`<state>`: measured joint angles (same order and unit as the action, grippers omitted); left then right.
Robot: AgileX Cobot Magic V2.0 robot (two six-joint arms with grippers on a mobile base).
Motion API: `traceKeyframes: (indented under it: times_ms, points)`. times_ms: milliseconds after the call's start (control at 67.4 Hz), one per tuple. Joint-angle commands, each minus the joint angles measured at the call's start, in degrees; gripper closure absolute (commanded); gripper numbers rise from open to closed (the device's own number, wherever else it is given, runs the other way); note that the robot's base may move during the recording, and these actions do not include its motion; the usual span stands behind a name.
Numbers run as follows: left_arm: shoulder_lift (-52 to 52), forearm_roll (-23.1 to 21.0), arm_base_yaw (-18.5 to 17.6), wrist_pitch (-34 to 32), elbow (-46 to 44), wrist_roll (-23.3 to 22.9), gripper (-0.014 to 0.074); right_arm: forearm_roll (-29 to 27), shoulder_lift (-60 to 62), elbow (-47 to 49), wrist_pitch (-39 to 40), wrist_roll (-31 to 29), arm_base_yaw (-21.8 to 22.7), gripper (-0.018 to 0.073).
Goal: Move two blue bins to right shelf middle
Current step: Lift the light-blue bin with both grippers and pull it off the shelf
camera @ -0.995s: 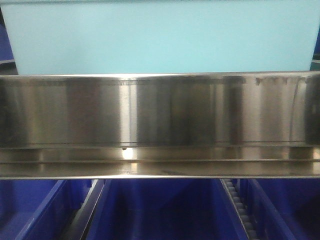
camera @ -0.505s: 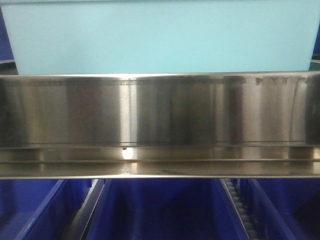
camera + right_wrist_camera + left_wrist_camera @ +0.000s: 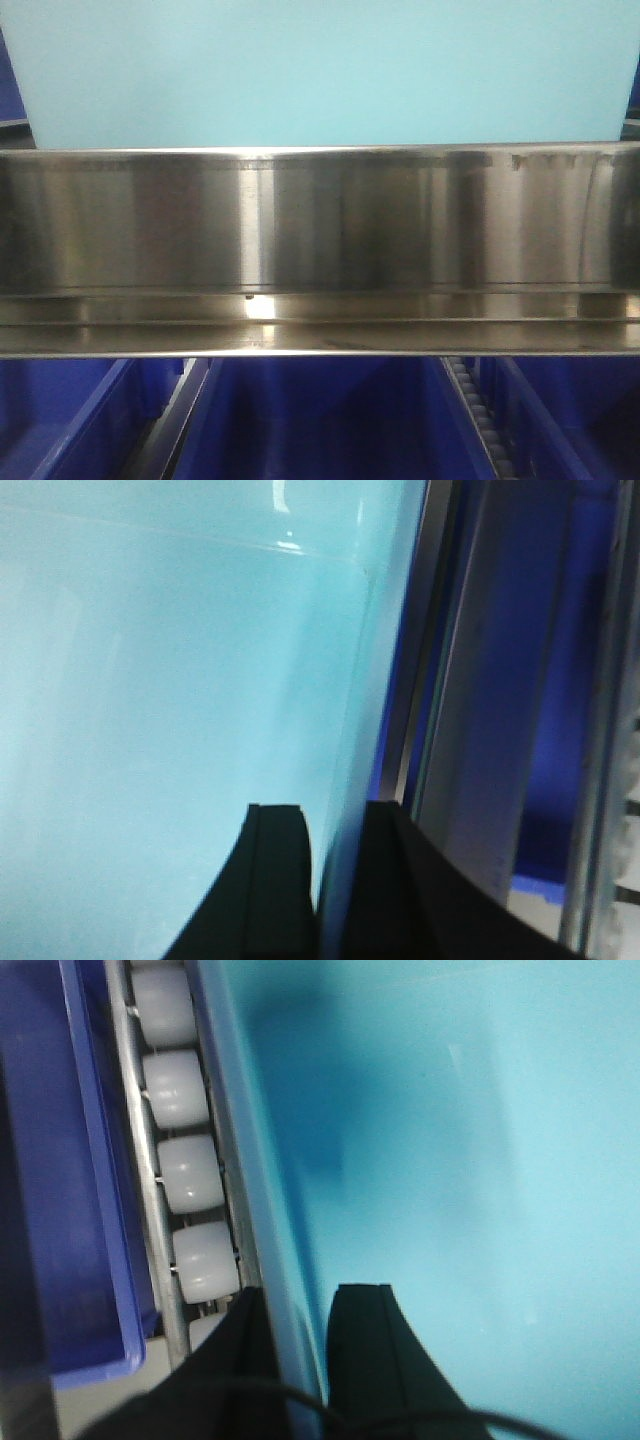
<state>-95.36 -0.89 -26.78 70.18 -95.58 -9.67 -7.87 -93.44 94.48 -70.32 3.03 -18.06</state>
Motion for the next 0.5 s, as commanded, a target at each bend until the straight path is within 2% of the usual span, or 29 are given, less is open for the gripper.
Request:
traceKeyframes:
  times_ms: [0,312,490]
  points:
    - [3.4,-0.1,-0.3,-0.2,-2.6,0.5,0.0707,1.7,2.9,2.8,0.5,-0.8,0.3,0.0711]
    - [6.9,-0.2,-0.5,-0.2,-13.5,0.5,0.0707,1.7,5.3,14.0,0.4,-0.8,0.3,0.0711]
    - [7.0,-0.2,-0.5,-0.2,-17.2,0.5,0.0707,1.7,5.4,16.8,0.4,-0.8,0.3,0.0711]
